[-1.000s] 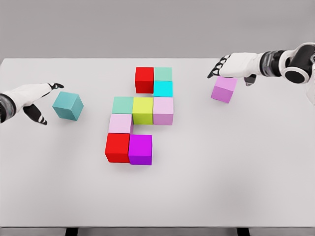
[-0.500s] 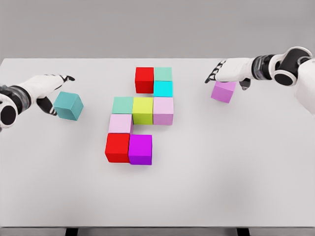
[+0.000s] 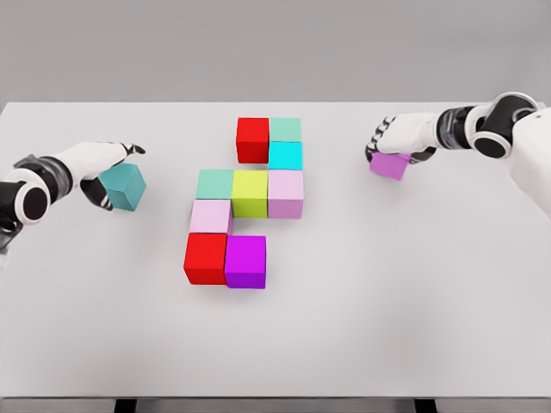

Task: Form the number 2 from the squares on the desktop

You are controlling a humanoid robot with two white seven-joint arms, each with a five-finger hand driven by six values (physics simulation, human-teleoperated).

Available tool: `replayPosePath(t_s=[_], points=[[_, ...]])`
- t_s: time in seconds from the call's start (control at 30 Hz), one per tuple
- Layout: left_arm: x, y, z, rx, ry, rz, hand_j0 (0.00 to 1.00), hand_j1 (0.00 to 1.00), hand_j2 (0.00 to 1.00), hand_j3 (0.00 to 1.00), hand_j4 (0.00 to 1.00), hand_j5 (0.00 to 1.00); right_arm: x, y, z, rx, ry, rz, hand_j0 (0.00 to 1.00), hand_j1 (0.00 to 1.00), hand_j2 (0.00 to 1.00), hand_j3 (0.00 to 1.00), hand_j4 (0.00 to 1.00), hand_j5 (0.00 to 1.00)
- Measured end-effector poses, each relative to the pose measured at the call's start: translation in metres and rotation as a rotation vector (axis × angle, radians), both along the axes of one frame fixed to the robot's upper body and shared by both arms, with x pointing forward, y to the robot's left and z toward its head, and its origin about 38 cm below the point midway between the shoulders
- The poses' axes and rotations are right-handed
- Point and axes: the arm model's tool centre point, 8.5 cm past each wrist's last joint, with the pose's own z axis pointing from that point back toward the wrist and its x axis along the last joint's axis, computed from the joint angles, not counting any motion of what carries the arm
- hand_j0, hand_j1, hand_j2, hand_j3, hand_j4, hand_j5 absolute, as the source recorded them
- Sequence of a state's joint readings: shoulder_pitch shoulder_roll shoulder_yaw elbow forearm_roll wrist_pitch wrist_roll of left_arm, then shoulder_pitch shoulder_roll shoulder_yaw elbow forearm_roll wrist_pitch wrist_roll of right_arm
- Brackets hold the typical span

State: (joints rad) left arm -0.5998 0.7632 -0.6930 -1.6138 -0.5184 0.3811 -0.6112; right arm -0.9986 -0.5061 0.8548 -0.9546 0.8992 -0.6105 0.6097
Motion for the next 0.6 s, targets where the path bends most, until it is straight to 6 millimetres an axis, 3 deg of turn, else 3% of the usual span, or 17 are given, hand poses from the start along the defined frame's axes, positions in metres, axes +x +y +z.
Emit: replayPosePath(t_s=[0.13, 0.2, 0.4, 0.6], points=[[0.002, 0.003, -0.006, 0.003, 0.014, 0.002, 0.99, 0.99, 0.99, 0.99, 0.99, 0.99, -0.004, 0.002, 0.007, 0.005, -0.014, 0.022, 0.37, 0.37, 0.37, 0.37, 0.37, 0.37], [0.004, 0.002, -0.008, 0.007, 0.013, 0.005, 0.99, 0.99, 0.99, 0.99, 0.99, 0.99, -0.02, -0.005, 0.006, 0.027, -0.018, 0.047, 0.37, 0.37, 0.37, 0.37, 0.37, 0.37], [0.006, 0.001, -0.011, 0.01, 0.015, 0.008, 0.99, 0.99, 0.99, 0.99, 0.99, 0.99, -0.078, -0.026, 0.036, 0.112, -0.062, 0.145, 0.39, 0.39, 0.39, 0.39, 0.39, 0.39], [0.008, 0.004, -0.015, 0.014, 0.022, 0.02, 0.96, 0.96, 0.96, 0.96, 0.96, 0.96, -0.111, -0.011, 0.066, 0.201, -0.092, 0.246, 0.4, 0.4, 0.4, 0.4, 0.4, 0.4]])
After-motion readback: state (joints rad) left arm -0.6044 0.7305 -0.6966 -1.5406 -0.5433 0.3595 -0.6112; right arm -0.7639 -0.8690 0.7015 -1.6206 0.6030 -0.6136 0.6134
